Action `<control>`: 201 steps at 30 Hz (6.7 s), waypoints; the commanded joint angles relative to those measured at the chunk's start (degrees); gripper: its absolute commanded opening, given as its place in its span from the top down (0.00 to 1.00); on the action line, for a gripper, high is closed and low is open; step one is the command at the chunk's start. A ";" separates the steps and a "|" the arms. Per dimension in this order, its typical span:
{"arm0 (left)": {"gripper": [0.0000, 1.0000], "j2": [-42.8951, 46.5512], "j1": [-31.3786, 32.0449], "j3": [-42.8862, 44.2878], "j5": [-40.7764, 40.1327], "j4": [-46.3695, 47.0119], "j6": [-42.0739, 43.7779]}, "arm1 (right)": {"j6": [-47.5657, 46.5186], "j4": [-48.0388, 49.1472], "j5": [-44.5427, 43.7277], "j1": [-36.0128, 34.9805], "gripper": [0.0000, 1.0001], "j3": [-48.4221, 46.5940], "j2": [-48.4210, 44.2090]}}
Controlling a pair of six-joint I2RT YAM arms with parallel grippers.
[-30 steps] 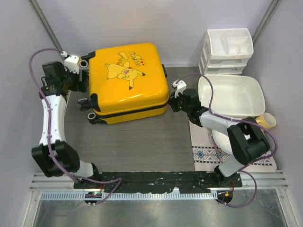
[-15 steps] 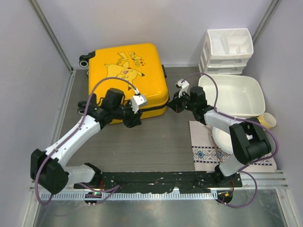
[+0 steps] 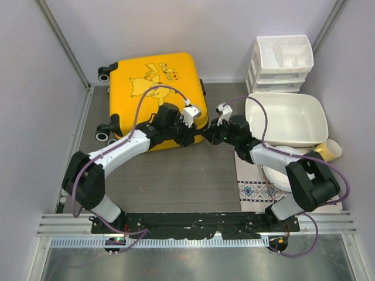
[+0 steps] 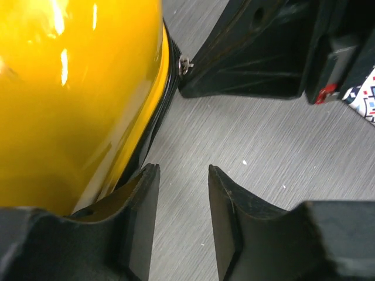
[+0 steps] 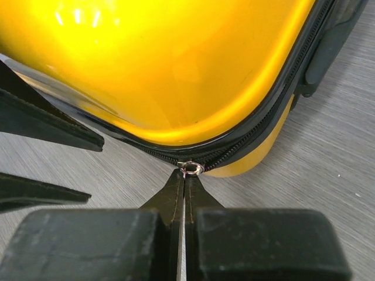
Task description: Open, take out, and arrange the luggage
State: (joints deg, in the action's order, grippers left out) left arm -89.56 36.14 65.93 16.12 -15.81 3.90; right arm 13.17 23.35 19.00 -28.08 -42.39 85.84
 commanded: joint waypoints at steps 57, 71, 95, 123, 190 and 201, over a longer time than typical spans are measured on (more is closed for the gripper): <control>0.61 17.93 -23.49 -12.58 9.54 -19.26 -9.26 | 5.71 5.64 -8.10 -20.87 0.99 -10.07 5.65; 0.62 18.38 -9.34 -15.57 15.07 -13.47 -7.76 | -5.33 3.72 1.02 -4.46 0.99 -16.40 8.29; 0.11 -3.68 -49.49 33.11 13.86 -43.61 24.49 | -9.48 0.55 7.63 1.09 0.99 -7.88 2.31; 0.08 -5.81 -52.31 40.76 10.41 -39.28 27.47 | -6.84 0.99 4.46 0.92 0.99 -6.39 3.02; 1.00 12.12 -52.93 -5.63 17.19 -19.35 -7.57 | -6.40 6.35 5.96 0.04 0.99 -1.85 3.55; 1.00 19.33 -52.84 -12.83 16.66 -18.11 -17.17 | 3.35 14.44 -13.53 -12.96 0.99 4.96 0.89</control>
State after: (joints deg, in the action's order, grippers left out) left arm -72.71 -17.72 57.06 31.16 -29.30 -5.89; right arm 11.51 32.40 12.91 -35.99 -36.58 87.07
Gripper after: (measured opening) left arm 0.540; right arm 0.036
